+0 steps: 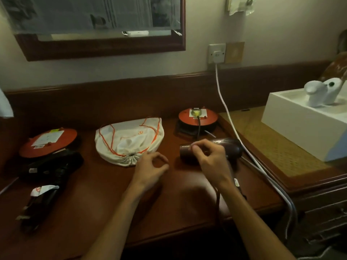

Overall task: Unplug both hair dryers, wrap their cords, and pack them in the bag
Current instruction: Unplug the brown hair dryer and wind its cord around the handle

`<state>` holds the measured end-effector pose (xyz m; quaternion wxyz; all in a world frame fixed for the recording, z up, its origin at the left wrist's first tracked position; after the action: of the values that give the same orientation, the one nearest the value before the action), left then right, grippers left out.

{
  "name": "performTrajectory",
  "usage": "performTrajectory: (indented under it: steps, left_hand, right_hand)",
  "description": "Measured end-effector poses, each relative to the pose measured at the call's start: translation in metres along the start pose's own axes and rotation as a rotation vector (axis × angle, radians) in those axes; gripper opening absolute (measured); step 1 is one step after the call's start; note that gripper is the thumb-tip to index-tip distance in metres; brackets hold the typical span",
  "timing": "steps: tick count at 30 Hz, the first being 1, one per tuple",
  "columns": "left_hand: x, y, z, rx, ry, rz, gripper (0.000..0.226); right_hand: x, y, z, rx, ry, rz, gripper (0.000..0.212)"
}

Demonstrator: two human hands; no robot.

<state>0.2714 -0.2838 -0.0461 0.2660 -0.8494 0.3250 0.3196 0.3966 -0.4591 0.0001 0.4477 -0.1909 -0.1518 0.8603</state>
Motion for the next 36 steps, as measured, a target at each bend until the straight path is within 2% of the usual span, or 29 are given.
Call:
performTrajectory:
  steps: [4,9,14,18,20,24,28,31,34,36]
  left_hand:
    - [0.007,-0.075,-0.056,0.103,0.121,0.026,0.013]
    - [0.038,-0.175,-0.104,0.175,0.05,0.081,0.007]
    - [0.093,-0.246,-0.083,0.17,-0.149,0.161,0.051]
    - [0.129,-0.256,-0.053,0.196,-0.248,0.281,0.068]
    - [0.138,-0.255,-0.044,0.204,-0.214,0.264,0.069]
    - [0.141,-0.25,-0.043,0.199,-0.166,0.246,0.069]
    - [0.134,-0.251,-0.046,0.227,-0.181,0.296,0.066]
    - [0.131,-0.249,-0.042,0.207,-0.16,0.298,0.075]
    - [0.129,-0.25,-0.037,0.126,-0.052,0.265,0.094]
    - [0.127,-0.251,-0.036,0.096,-0.041,0.238,0.103]
  right_hand:
    - [-0.034,-0.078,0.01,-0.034,0.13,0.012,0.011]
    - [-0.043,-0.176,-0.055,0.107,0.406,0.076,0.018]
    - [-0.029,-0.245,-0.117,0.182,0.532,0.235,0.038]
    - [-0.016,-0.264,-0.161,0.247,0.723,0.369,0.046]
    - [-0.018,-0.266,-0.172,0.24,0.825,0.346,0.046]
    - [-0.017,-0.272,-0.171,0.217,0.864,0.348,0.045]
    - [-0.018,-0.279,-0.167,0.332,0.795,0.361,0.048]
    - [-0.01,-0.286,-0.151,0.353,0.723,0.264,0.07]
    - [0.009,-0.281,-0.147,0.359,0.837,0.325,0.088]
    - [0.015,-0.278,-0.147,0.376,0.948,0.357,0.092]
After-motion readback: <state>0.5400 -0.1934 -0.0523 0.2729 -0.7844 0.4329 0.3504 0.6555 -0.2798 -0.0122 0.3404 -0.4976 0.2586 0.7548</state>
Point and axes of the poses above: each hand's wrist, its own y-axis away from the middle knuckle, its own x-axis out of the palm, z = x × y, the point moved 8 cm from there along -y, towards the middle knuckle, and after that the axes turned 7 degrees about -y, right-handed, at the moved point
